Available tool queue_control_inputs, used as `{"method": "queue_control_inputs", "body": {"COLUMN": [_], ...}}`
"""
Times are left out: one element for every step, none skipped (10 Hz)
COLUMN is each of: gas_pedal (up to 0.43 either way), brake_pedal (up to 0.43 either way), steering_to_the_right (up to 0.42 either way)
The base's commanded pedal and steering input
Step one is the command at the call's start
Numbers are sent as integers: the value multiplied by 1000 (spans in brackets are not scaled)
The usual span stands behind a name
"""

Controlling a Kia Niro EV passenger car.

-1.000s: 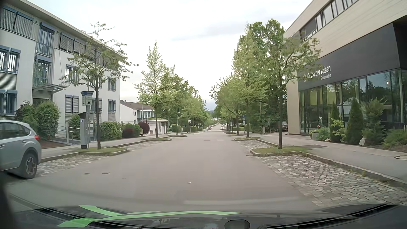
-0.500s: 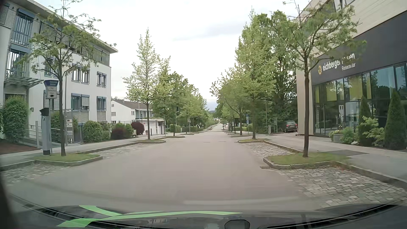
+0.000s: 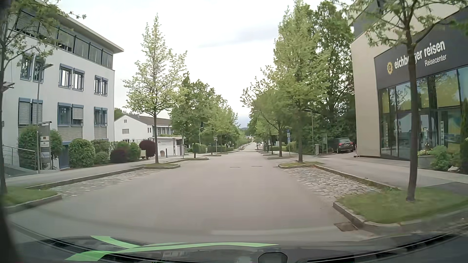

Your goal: Follow the waypoints while adhering to traffic rules and regulations

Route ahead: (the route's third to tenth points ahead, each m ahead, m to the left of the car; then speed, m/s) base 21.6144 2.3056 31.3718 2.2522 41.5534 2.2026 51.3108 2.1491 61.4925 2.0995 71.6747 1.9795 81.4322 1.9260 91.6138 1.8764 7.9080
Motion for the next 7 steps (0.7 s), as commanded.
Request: {"method": "queue_control_inputs", "body": {"gas_pedal": [20, 20, 20, 20, 20, 20, 20], "brake_pedal": [0, 0, 0, 0, 0, 0, 0], "steering_to_the_right": [-3, -3, -3, -3, -3, -3, -3]}}
